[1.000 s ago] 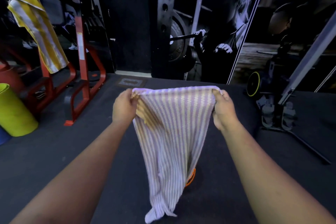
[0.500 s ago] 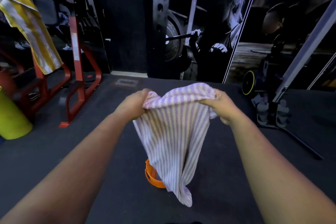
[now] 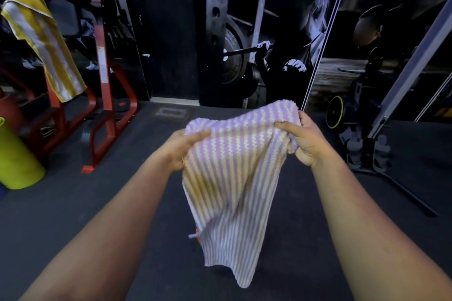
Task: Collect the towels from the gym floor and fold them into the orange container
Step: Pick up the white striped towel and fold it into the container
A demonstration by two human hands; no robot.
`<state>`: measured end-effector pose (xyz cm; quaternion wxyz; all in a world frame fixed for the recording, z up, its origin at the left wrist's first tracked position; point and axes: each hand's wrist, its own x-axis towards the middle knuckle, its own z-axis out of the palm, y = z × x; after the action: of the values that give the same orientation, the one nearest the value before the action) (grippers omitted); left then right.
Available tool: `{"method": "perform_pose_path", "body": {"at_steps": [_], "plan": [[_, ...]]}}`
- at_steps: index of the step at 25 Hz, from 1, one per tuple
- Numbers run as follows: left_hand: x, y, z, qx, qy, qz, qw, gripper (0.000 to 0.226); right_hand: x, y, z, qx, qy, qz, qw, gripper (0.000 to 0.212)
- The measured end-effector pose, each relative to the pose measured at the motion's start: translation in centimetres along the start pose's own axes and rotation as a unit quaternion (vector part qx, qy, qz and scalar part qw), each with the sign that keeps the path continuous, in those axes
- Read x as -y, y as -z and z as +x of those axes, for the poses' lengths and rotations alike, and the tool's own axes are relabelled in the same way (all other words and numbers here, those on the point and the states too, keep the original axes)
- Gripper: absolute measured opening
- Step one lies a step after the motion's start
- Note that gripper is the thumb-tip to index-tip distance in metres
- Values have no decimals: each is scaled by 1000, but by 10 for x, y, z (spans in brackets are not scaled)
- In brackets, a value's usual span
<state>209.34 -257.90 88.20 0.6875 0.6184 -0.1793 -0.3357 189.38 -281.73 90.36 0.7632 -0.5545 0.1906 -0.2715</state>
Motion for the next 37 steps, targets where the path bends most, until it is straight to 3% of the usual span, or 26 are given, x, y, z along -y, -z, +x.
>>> {"method": "perform_pose_path", "body": {"at_steps": [2,3,4,6,7,10,12,13,15,16,19,22,25,26,27,28,30,31,34,35,37], "plan": [[-21,9,2,63,-81,-142,984,20,-2,3,-2,-11,-9,3,1000,37],[-25,13,1,101,-121,-111,981,14,-3,4,0,-19,-8,20,1000,33],[-22,13,0,130,-129,-8,983,15,-1,2,1,-28,-3,38,999,31],[13,14,-8,135,-28,223,965,43,4,-2,8,-49,19,65,996,33],[30,12,-12,134,17,237,962,49,5,-2,11,-55,35,99,993,35],[29,-9,-19,58,7,20,998,26,-16,10,10,-11,45,141,989,48],[4,-18,-13,32,-4,-88,996,25,-55,13,-8,21,-79,-39,996,55],[-6,-19,-10,43,-2,-128,991,32,-74,11,-19,54,-151,-130,978,50],[-16,-19,-11,51,-2,-162,985,41,-103,-3,-36,125,-215,-175,953,21],[-16,-17,-13,44,0,-154,987,40,-107,-10,-40,130,-205,-152,958,10],[-11,-9,-15,35,0,-158,987,32,-105,-23,-37,70,-165,-62,982,16],[-2,6,-10,107,-28,-139,984,39,-98,-19,-28,0,-133,37,990,22],[44,17,-17,112,48,120,985,20,-82,-12,-17,-46,-93,-85,991,18],[52,19,-21,96,72,163,979,11,-77,-8,-14,-38,-83,-145,985,26],[55,22,-22,65,81,144,984,11,-73,-3,-11,-18,-82,-179,980,35],[53,28,-18,21,74,51,996,16,-70,0,-8,-4,-81,-184,980,37],[44,40,-9,31,19,-153,988,34,-56,-2,-9,8,-73,-128,989,22],[44,43,-6,64,-13,-167,984,41,-48,-5,-10,10,-69,-84,994,15],[78,34,-21,100,-19,123,987,37,-28,-14,-5,-12,-31,0,999,14],[85,30,-27,85,-10,144,986,41,-23,-14,-4,-27,-12,26,999,14],[73,19,-31,13,-14,28,999,39,-16,-6,-1,-43,5,136,990,28]]}}
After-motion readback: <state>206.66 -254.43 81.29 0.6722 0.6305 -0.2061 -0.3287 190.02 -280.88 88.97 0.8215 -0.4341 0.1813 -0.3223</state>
